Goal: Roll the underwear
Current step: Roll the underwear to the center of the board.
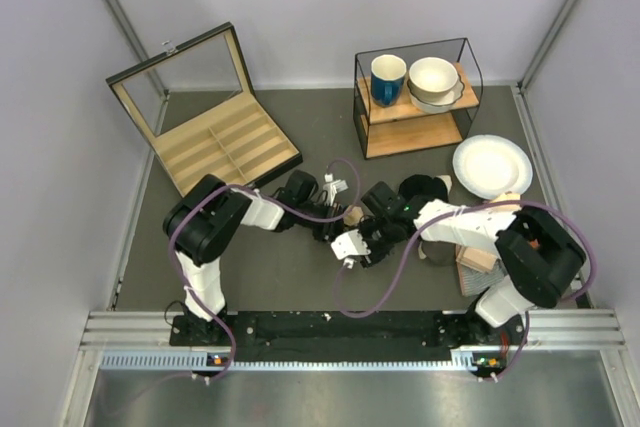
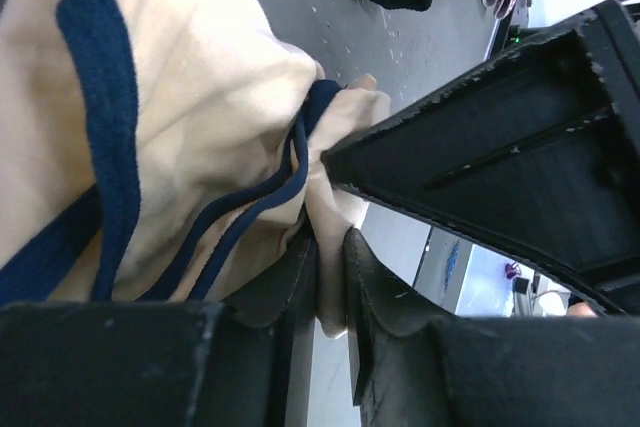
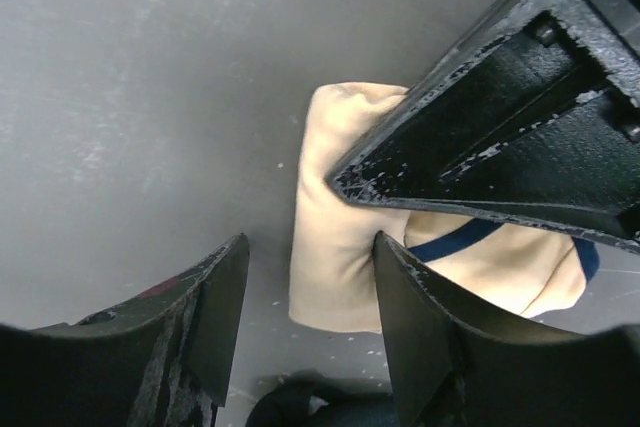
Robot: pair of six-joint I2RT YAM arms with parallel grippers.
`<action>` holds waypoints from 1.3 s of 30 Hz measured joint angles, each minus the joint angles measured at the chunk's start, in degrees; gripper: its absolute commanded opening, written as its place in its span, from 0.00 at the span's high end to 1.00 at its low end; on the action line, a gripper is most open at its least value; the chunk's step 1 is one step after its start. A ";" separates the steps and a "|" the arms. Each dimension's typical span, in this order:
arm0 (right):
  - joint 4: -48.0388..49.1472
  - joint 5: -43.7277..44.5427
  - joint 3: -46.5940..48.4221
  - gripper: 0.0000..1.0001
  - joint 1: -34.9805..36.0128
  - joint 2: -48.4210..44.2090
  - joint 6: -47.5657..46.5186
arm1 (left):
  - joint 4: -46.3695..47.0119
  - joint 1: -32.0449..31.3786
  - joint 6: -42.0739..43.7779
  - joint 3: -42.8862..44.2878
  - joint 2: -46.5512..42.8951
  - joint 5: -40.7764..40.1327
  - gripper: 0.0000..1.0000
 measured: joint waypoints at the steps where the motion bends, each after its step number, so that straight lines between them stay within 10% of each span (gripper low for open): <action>1: 0.74 0.55 -0.09 0.51 0.09 0.66 -0.20 | 0.92 0.07 -0.48 -0.46 -0.07 -0.11 0.68; 8: 2.25 2.29 1.95 0.78 0.20 3.13 0.35 | 6.03 1.49 -3.19 -9.70 -9.40 -7.96 0.59; 22: -29.16 -17.20 23.04 0.82 -11.47 20.04 4.87 | 22.21 -7.52 14.16 -38.60 -53.79 -27.15 0.56; 39: -47.54 -28.22 31.87 0.81 -17.20 34.88 8.48 | 12.72 -27.04 46.84 -19.91 -29.20 -41.48 0.52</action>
